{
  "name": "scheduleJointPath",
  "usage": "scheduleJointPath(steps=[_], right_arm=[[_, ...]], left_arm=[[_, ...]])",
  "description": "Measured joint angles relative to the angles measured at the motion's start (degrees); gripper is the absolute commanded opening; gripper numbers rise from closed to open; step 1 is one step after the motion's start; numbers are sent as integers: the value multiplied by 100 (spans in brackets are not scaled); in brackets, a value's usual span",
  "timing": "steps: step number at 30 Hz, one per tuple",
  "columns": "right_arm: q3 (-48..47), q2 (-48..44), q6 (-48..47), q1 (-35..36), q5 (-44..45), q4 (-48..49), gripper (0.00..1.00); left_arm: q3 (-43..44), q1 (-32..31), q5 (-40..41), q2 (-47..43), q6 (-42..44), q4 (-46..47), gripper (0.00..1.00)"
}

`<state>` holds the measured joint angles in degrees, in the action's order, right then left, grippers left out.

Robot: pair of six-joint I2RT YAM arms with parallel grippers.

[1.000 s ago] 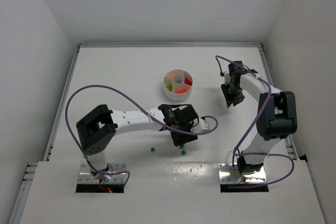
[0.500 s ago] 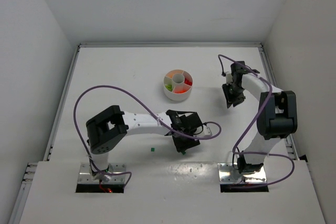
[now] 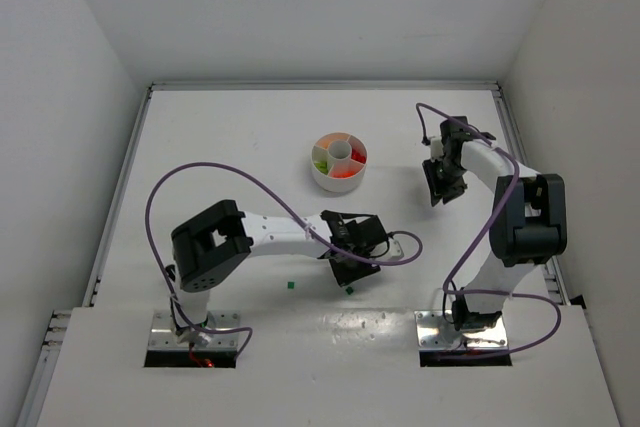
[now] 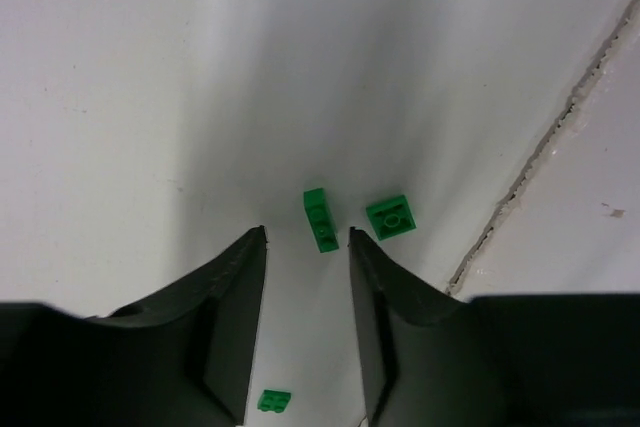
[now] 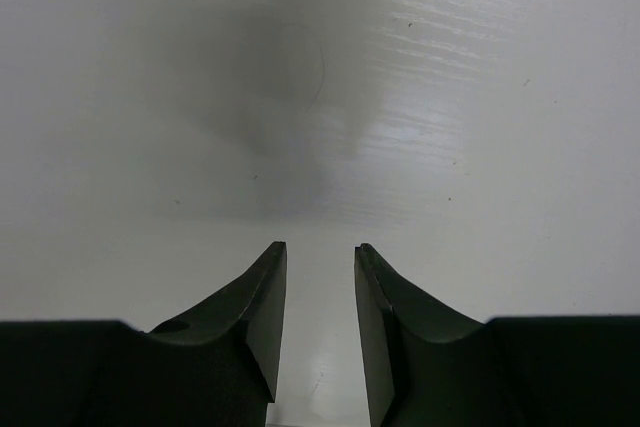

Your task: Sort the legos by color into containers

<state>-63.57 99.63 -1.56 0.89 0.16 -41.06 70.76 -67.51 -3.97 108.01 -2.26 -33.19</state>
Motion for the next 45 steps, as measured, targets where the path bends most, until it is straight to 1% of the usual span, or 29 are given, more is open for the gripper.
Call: scheduleJointPath(steps=[1,2,3,11,12,15,18,22,25,29,32,33,36,37,40,41,42,44,45], right_arm=[[0,0,0,0,-26,0,34],[0,0,-4,0,-39,0,34],[0,0,-13,0,-50,-2,34],[0,2,-20,0,-87,-9,34],[0,2,-20,0,-92,-9,33],[0,2,-37,0,-155,-13,33],[0,2,-57,35,-240,-20,31],[-42,39,-105,48,-448,-103,28],[-157,138,-142,48,-656,-173,28],[-330,365,-149,57,-831,-236,28],[-468,546,-173,90,-914,-317,34],[-529,601,-184,101,-942,-352,34],[-651,664,-195,114,-986,-407,37],[-678,667,-199,116,-994,-422,40],[-721,669,-216,118,-1027,-428,53],[-726,673,-223,118,-1034,-442,59],[-730,680,-223,118,-1045,-455,68],[-743,713,-260,118,-1067,-476,69],[-750,728,-275,118,-1071,-483,69]], left_arm=[[0,0,17,9,-7,9,41],[2,0,35,24,-2,17,39],[4,0,44,44,-4,28,35],[87,0,160,188,-44,92,14],[90,15,173,188,-44,94,11],[136,107,184,188,-24,83,10],[323,448,140,142,33,7,9],[1143,1314,9,-15,179,-260,9],[2124,1950,46,-170,267,-380,9],[3589,2627,79,-164,280,-549,9],[4288,2981,79,-44,251,-542,9],[4422,3073,79,17,232,-549,9],[4564,3195,66,273,199,-656,9],[4568,3198,48,385,188,-695,9],[4570,3193,-35,730,164,-870,9],[4570,3193,-66,826,157,-911,9],[4568,3193,-87,894,151,-955,9],[4568,3198,-122,984,133,-1038,10],[4568,3198,-146,1005,129,-1056,12]])
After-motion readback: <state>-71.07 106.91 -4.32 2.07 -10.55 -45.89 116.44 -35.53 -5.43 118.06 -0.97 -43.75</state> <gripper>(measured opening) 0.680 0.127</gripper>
